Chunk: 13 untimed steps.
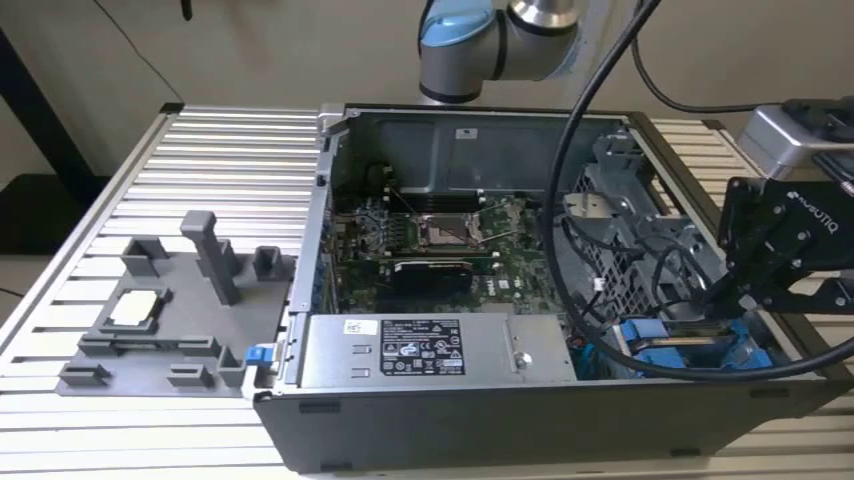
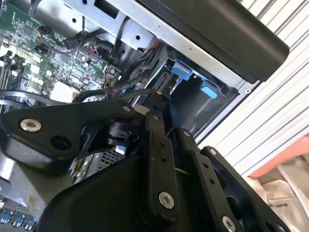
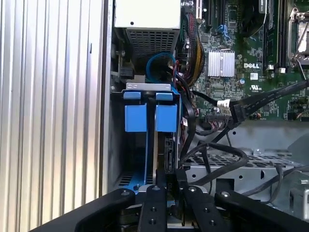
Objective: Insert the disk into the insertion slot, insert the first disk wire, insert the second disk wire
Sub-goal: 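Insert the first disk wire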
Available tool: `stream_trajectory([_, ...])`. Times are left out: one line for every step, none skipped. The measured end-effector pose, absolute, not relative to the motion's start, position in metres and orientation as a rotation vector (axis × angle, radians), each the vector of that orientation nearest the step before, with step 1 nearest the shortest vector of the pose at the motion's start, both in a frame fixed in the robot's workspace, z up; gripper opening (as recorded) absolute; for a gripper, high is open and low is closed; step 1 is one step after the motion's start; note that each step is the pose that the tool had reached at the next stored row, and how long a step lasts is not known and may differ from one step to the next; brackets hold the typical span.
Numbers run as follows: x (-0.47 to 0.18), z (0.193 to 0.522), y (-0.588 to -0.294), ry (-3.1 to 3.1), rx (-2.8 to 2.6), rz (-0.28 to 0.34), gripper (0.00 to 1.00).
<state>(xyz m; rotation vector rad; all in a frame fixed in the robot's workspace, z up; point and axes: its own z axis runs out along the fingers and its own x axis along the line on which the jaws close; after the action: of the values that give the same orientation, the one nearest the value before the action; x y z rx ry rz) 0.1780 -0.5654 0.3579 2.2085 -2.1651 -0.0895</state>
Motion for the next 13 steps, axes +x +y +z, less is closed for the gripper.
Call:
stream_trajectory([0.178, 0.357, -0.565, -2.164, 2.208, -0.092, 0.19])
stream_trajectory([0.178, 0.355, -0.565, -2.164, 2.207, -0.092, 0.19])
stream_trajectory([0.178, 0.354, -0.565, -2.164, 2.207, -0.092, 0.19])
stream_trajectory([0.178, 0.353, -0.565, -2.164, 2.207, -0.092, 0.19])
stream_trajectory([0.178, 0.351, -0.565, -2.164, 2.207, -0.092, 0.19])
stream_trajectory([0.178, 0.350, -0.565, -2.164, 2.207, -0.092, 0.19])
stream_trajectory([0.179, 0.349, -0.565, -2.164, 2.207, -0.092, 0.19])
stream_trajectory([0.179, 0.348, -0.565, -2.164, 2.207, -0.092, 0.19])
stream_trajectory([0.179, 0.348, -0.565, -2.164, 2.207, -0.092, 0.19])
stream_trajectory([0.179, 0.347, -0.565, -2.164, 2.207, -0.092, 0.19])
stream_trajectory([0.179, 0.347, -0.565, -2.164, 2.208, -0.092, 0.19])
stream_trajectory([0.179, 0.346, -0.565, -2.164, 2.208, -0.092, 0.19])
stream_trajectory([0.179, 0.346, -0.565, -2.164, 2.208, -0.092, 0.19])
